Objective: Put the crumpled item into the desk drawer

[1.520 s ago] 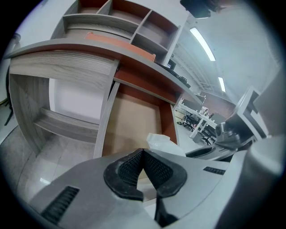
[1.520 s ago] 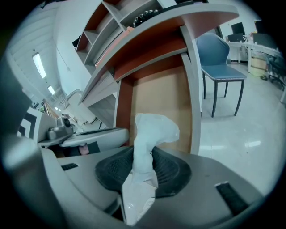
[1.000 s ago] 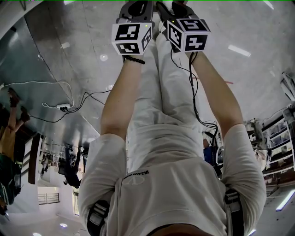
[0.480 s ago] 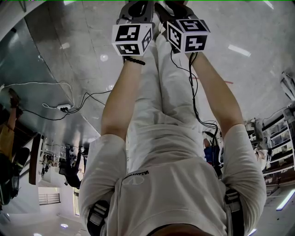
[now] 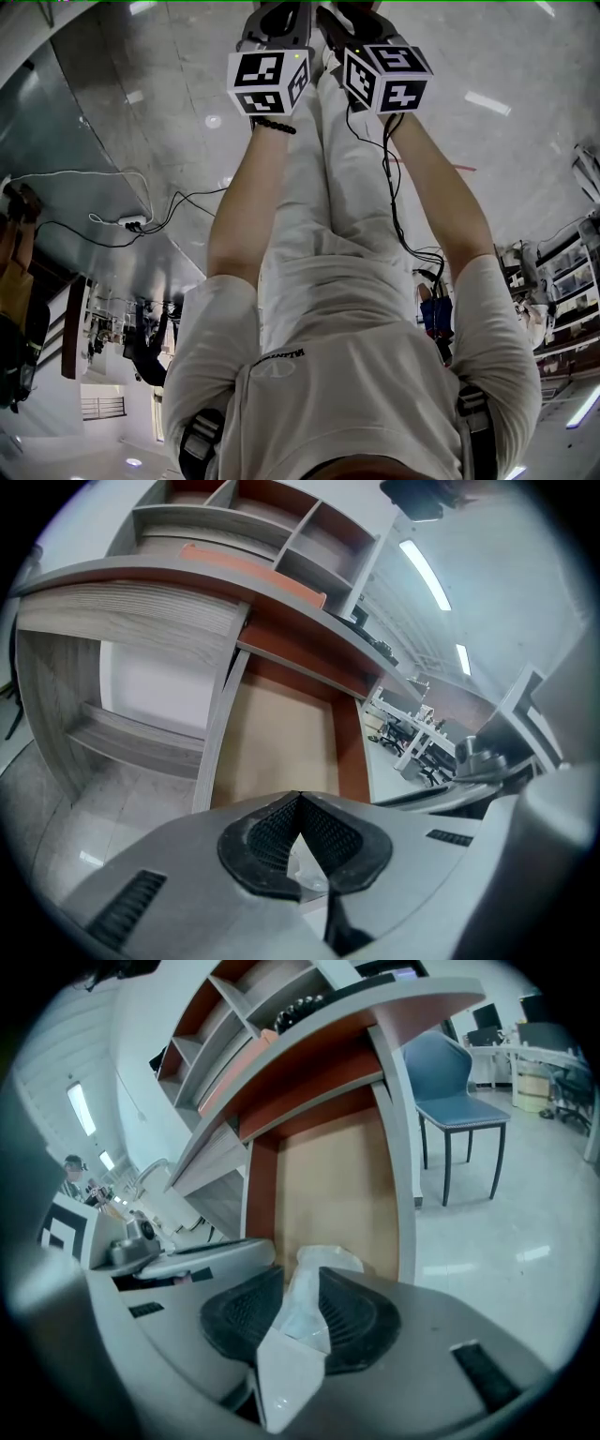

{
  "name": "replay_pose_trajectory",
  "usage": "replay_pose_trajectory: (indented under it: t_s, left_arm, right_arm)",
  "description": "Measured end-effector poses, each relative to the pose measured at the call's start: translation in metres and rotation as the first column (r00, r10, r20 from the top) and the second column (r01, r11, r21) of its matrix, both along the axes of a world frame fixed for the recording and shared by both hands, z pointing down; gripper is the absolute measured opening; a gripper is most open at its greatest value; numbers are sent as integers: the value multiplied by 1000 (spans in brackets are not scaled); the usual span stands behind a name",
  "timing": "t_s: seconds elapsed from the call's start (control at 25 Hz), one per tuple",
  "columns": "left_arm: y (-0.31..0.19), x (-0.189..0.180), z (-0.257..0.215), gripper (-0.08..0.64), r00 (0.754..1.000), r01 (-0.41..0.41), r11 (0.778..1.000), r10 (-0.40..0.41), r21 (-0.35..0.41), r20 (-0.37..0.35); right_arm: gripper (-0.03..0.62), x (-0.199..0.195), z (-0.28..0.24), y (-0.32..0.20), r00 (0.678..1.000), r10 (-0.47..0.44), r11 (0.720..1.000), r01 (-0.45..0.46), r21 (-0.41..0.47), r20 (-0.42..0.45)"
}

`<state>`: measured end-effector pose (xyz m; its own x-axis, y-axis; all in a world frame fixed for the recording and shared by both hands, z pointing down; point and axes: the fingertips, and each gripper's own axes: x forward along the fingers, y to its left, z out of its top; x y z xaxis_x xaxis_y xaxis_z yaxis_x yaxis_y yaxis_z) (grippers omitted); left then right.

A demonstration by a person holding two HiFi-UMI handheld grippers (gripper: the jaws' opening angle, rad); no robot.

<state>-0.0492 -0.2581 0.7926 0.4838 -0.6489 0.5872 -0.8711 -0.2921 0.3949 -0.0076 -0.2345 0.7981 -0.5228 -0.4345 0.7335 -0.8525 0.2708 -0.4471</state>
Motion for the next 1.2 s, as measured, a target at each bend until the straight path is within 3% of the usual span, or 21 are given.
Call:
replay_pose_trajectory:
  t_s: [0.16,0.4,0.76,1.2]
  left_arm:
    - [4,0,-4,2,1000,0,1000,0,3,-4]
    - [6,2,-23,2,1000,0,1000,0,21,-2]
    - [7,-9,-69,2,1000,10,997,-10,78,-8]
    - [2,-22,-208,2,1000,-21,979,25,201,-16]
  right_arm:
    - [32,9,-17,-8,998,60,996,-60,72,-3]
    - [2,23,-38,-11,996,92,990,-91,105,-7]
    - [2,18,-84,-8,996,90,984,-90,154,10]
    - [2,44,-236,-7,995,102,945,-94,314,-10]
